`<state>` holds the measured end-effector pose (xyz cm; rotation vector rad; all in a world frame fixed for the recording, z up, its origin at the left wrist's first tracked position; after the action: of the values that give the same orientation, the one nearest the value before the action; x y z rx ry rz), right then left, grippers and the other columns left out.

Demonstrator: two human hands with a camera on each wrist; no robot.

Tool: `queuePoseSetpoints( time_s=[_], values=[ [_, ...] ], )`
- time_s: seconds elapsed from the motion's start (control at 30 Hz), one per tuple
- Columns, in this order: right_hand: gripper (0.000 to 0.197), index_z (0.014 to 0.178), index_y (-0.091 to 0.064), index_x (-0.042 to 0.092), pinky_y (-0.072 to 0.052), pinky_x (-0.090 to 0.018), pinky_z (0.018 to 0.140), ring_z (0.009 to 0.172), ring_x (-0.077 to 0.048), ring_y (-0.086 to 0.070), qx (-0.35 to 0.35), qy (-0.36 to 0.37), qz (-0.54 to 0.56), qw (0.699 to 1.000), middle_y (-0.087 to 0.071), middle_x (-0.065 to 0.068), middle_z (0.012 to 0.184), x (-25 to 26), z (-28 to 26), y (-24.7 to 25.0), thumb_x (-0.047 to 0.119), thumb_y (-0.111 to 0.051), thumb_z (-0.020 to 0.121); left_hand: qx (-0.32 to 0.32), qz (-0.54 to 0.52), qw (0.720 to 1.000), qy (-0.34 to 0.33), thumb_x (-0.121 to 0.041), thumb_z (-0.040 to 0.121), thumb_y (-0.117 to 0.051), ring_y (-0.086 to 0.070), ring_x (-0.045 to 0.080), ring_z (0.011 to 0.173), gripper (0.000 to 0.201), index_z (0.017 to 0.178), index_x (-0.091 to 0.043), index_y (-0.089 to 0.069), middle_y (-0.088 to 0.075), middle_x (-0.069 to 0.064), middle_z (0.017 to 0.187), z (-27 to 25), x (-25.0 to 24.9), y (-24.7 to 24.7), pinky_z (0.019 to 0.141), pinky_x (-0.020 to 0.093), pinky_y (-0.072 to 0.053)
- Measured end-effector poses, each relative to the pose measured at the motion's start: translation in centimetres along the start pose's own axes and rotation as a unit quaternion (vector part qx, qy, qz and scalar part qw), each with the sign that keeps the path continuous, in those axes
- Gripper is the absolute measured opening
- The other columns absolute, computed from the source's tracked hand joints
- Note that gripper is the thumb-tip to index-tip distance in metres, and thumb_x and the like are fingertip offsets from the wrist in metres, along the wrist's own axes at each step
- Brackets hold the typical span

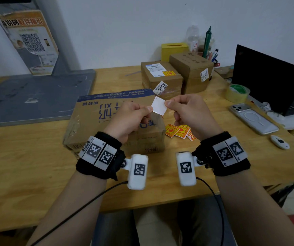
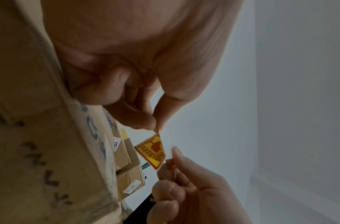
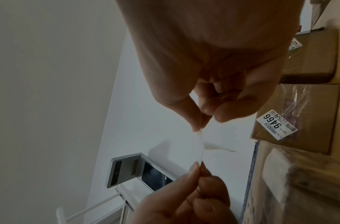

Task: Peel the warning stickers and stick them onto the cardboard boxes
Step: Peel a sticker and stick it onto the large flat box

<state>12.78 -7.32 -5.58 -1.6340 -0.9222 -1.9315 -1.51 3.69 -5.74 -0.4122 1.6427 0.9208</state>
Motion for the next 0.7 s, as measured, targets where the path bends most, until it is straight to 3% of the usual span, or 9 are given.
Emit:
queuePoseSetpoints(
  time_s=[0.3, 0.47, 0.6, 0.7],
  values=[
    [0.017, 0.089, -0.076, 0.01, -0.051, -0.022, 0.048, 0.047, -0.007, -0.049, -0.012, 0.002, -0.004, 1.0, -0.054, -0.004, 0.057, 0.0, 0.1, 0.5, 0.023, -0.07, 0.097, 0.005, -0.005, 1.0, 0.013, -0.028, 0.098, -0.06, -0.054, 0.006, 0.061, 0.026, 0.074, -0.018, -0.064, -0.06, -0.003, 0.066, 0.0, 0.4, 0.2, 0.052, 0.024, -0.035],
    [0.017, 0.084, -0.073, 0.012, -0.051, -0.023, 0.046, 0.047, -0.008, -0.047, -0.016, 0.002, 0.005, 1.0, -0.05, -0.003, 0.056, -0.2, 0.3, 0.6, 0.02, -0.069, 0.097, 0.006, -0.013, 1.0, 0.018, -0.027, 0.099, -0.059, -0.055, 0.011, 0.066, 0.024, 0.077, -0.017, -0.065, -0.061, -0.001, 0.07, 0.2, 0.7, 0.4, 0.051, 0.024, -0.034],
    [0.015, 0.084, -0.069, 0.015, -0.05, -0.027, 0.044, 0.046, -0.009, -0.046, -0.079, 0.002, 0.06, 0.995, -0.05, 0.001, 0.058, 0.1, 0.8, 3.9, 0.019, -0.068, 0.098, -0.068, -0.042, 0.996, 0.044, -0.026, 0.1, -0.057, -0.055, 0.009, 0.063, 0.025, 0.077, -0.019, -0.063, -0.059, -0.003, 0.067, 0.3, 1.6, 3.1, 0.052, 0.023, -0.035],
    [0.014, 0.085, -0.07, 0.014, -0.052, -0.027, 0.044, 0.047, -0.01, -0.048, -0.071, 0.024, 0.063, 0.995, -0.055, 0.009, 0.055, 0.8, 1.0, 5.3, 0.022, -0.07, 0.097, -0.087, -0.05, 0.994, 0.044, -0.029, 0.098, -0.059, -0.056, 0.003, 0.054, 0.025, 0.076, -0.019, -0.065, -0.062, -0.006, 0.064, 0.3, 1.9, 4.5, 0.049, 0.023, -0.034]
  ],
)
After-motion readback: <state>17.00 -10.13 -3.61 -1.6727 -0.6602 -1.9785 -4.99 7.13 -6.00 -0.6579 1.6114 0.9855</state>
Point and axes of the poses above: each hand's wrist, its own z-axis towards the middle knuckle, its own y-axis out of the back of the hand, x = y × z, the point moved 6 cm from there along z, towards the middle knuckle
